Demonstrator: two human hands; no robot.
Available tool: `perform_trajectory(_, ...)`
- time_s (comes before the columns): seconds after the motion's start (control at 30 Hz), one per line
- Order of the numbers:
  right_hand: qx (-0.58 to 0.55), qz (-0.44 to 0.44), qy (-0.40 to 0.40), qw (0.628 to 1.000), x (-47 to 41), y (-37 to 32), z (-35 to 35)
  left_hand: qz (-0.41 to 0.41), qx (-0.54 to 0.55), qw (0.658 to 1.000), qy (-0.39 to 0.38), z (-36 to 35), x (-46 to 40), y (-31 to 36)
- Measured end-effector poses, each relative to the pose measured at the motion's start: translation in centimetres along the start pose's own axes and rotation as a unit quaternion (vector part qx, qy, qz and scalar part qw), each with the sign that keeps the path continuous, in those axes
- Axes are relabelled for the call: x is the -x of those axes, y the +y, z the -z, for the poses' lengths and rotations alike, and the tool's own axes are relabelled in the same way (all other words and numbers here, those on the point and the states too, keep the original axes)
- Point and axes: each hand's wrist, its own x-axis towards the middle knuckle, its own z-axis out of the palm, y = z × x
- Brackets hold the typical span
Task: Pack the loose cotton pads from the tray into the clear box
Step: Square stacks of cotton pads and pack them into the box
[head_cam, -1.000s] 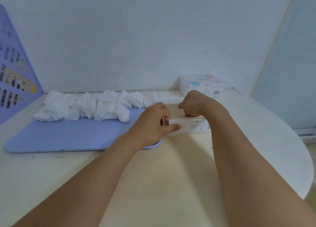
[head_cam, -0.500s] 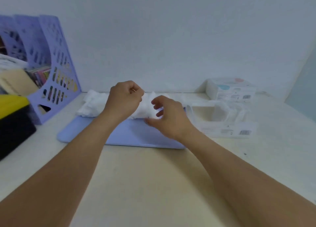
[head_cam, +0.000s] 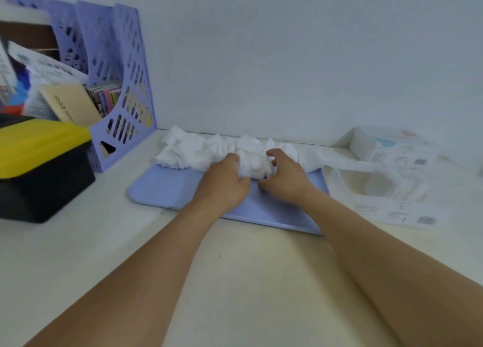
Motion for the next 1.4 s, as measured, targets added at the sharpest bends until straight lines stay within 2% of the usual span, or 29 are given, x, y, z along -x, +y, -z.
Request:
perform_trajectory(0.2,-0.166,-0.042,-0.022,0.985,-0.7,1.2,-0.1,-0.013,-0.031,0.999,-0.013,0.2,0.2,0.6)
perform_trajectory(0.3,-0.156,-0.051,-0.054,0.985,-1.2,0.9,0.3,-0.012,-0.03,0.999,-0.019,0.3,0.1,0.7)
perform_trajectory(0.43,-0.198,-0.151,-0.067,0.966,-1.9,-0.2,1.4,-0.018,-0.028,0.999,-0.025,0.1,0.2,0.9)
perform_trajectory(0.63,-0.194,-0.168,-0.067,0.964,-2.8,-1.4,1.3,-0.016,-0.053,0.998,-0.027,-0.1,0.0,0.8)
perform_trajectory(0.9,-0.181,-0.233,-0.053,0.954,-4.1,-3.4,0.3,-0.011,-0.065,0.997,-0.036,0.1,0.0,0.5)
perform_trajectory(1.03,-0.238,-0.261,-0.069,0.933,-4.1,-3.9,0.5,-0.006,-0.063,0.997,-0.04,-0.1,0.0,0.7)
perform_trajectory(1.1,-0.259,-0.268,-0.059,0.926,-4.2,-3.9,0.6,-0.008,-0.069,0.997,-0.041,-0.1,0.0,0.7)
perform_trajectory(1.23,-0.205,-0.254,-0.041,0.944,-4.5,-3.9,-0.1,-0.002,-0.057,0.998,-0.04,0.2,0.1,0.7)
perform_trajectory(1.4,-0.223,-0.224,0.004,0.949,-4.0,-2.6,-0.2,-0.01,-0.069,0.997,-0.043,0.1,0.3,0.9)
